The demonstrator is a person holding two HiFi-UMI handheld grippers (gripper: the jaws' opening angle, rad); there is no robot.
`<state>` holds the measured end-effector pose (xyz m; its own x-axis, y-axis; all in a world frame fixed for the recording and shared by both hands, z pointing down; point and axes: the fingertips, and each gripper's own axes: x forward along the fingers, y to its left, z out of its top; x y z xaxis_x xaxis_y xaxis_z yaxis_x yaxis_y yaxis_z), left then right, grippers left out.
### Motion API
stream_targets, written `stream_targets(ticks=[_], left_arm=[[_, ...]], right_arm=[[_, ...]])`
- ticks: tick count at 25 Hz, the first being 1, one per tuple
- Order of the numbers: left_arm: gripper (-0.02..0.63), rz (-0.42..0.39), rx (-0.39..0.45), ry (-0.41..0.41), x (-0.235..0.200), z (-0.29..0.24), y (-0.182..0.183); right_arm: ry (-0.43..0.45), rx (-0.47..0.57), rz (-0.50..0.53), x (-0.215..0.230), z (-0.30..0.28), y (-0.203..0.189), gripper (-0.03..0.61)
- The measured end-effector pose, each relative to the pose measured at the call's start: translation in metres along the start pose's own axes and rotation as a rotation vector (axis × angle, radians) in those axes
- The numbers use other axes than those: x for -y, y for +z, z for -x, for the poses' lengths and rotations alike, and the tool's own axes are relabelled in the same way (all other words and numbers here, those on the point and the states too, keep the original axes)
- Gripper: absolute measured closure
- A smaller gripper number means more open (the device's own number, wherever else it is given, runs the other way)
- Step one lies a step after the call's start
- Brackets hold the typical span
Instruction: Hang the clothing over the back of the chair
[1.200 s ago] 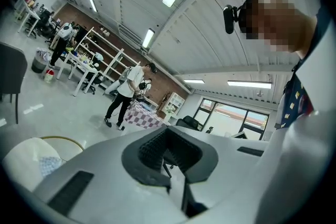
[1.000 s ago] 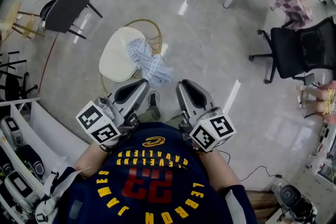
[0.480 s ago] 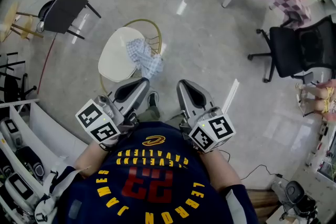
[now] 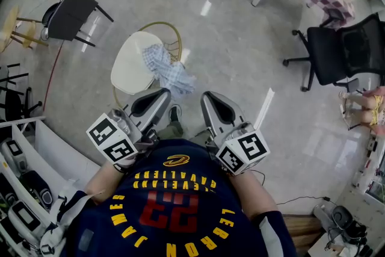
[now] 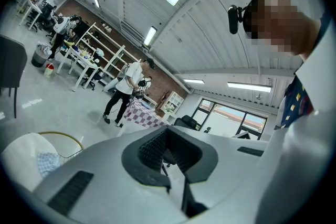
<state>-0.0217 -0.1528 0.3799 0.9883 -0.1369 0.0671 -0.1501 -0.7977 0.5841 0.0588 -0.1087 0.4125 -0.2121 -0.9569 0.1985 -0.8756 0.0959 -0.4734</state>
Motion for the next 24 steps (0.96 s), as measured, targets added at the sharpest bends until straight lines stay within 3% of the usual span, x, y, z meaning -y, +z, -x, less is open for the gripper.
stream_targets(ticks=[24], left_arm=[[0.611, 0.01, -0.005, 0.009, -0.0001, -0.0041, -0.0024]], right_arm=[[-0.008, -0.012, -0.006, 0.0044, 0.0027, -0.0022, 0.558]])
